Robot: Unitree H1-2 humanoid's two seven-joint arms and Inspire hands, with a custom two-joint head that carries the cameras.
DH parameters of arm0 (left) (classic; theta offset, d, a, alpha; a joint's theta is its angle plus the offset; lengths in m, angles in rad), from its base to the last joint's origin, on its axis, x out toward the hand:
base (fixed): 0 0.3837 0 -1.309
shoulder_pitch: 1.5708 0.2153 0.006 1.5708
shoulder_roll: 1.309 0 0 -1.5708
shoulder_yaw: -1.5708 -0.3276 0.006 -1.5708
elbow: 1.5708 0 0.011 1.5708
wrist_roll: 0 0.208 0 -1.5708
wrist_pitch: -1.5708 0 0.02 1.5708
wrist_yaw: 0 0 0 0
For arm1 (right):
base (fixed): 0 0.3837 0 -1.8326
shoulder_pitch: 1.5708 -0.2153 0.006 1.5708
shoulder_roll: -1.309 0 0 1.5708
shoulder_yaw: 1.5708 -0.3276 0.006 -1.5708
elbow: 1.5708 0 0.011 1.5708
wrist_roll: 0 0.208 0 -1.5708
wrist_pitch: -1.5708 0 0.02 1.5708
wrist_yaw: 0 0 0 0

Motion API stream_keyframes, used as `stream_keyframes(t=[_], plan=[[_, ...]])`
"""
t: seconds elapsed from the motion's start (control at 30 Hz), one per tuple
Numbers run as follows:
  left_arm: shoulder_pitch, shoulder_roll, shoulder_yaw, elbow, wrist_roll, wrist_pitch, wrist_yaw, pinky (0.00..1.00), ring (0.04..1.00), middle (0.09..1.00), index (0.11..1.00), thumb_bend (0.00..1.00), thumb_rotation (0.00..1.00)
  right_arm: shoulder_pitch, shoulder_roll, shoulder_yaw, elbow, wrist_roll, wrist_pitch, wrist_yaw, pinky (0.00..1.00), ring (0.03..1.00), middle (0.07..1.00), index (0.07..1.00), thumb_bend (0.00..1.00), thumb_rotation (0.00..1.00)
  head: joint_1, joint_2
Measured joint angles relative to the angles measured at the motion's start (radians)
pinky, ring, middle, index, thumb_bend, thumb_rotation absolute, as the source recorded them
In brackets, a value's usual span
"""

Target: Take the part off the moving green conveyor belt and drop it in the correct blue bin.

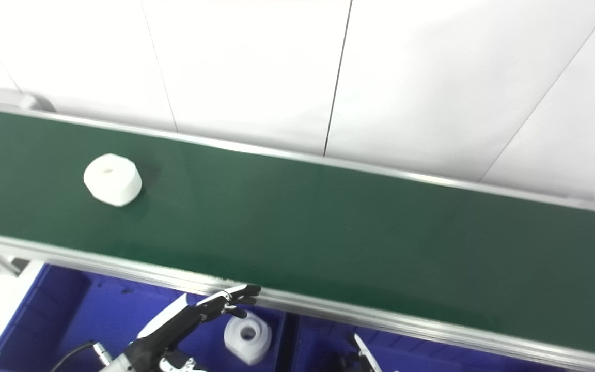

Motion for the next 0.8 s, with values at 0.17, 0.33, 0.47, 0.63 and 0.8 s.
stream_keyframes(t=[0.17,0.33,0.47,0.63,0.8], plan=[[-0.05,0.002,0.072,-0.04,-0.042,-0.001,-0.016,0.78,0.887,0.941,0.932,0.91,0.44,-0.002,0.003,0.004,0.0,-0.007,0.0,-0.004,0.68,0.862,0.919,0.937,0.87,0.38,-0.012,0.009],[-0.075,0.001,0.108,-0.056,-0.042,-0.001,-0.032,0.73,0.879,0.963,0.945,0.82,0.36,-0.002,0.006,0.005,0.0,-0.009,0.0,-0.008,0.69,0.856,0.914,0.935,0.87,0.37,-0.028,0.029],[-0.109,-0.001,0.15,-0.075,-0.01,-0.001,-0.031,0.76,0.912,0.987,0.972,0.79,0.38,-0.008,0.007,0.005,0.0,-0.008,-0.001,-0.014,0.7,0.867,0.918,0.932,0.88,0.37,-0.044,0.049],[-0.166,-0.012,0.193,-0.097,0.024,0.031,-0.031,0.85,0.969,1.0,0.995,0.73,0.36,-0.008,0.007,0.004,-0.001,-0.006,-0.001,-0.015,0.65,0.864,0.917,0.933,0.87,0.38,-0.086,0.1],[-0.254,-0.033,0.226,-0.162,0.026,0.144,-0.048,0.9,0.998,1.0,1.0,0.68,0.29,-0.009,0.007,0.003,-0.018,-0.006,-0.001,-0.015,0.75,0.876,0.918,0.934,0.87,0.4,-0.12,0.15]])
